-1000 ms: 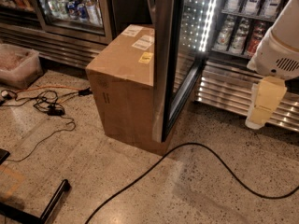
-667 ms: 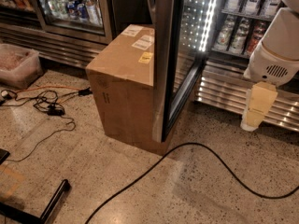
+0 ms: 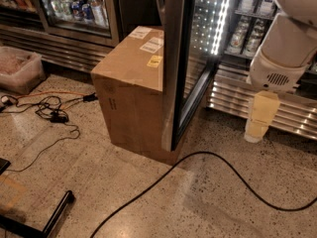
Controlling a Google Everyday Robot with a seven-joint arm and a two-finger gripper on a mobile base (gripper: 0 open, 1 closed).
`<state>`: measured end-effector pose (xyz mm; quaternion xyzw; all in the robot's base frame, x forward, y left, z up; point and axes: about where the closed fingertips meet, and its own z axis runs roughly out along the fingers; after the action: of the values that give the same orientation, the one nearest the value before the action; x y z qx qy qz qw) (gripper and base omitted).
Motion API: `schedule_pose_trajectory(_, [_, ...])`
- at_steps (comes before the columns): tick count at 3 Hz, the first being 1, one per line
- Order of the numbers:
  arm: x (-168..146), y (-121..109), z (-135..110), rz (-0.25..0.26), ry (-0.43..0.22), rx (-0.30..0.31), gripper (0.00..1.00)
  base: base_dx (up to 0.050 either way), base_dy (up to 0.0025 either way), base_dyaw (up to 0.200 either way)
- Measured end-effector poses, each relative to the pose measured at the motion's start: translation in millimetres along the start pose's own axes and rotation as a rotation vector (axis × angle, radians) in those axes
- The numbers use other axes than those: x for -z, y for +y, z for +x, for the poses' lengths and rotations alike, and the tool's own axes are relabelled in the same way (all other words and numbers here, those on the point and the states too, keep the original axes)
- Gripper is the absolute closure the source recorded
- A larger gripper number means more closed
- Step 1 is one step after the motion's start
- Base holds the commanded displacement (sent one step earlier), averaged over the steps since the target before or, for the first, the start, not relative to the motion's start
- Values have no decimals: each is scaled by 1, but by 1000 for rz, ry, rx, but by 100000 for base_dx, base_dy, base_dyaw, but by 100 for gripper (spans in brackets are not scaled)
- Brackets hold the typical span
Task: Close left fridge door
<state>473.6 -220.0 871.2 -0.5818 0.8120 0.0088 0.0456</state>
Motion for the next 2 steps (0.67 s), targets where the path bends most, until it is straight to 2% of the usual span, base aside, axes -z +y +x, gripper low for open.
schedule_pose_trajectory(2, [-12, 33, -47, 27, 71, 140, 0, 0, 0, 0])
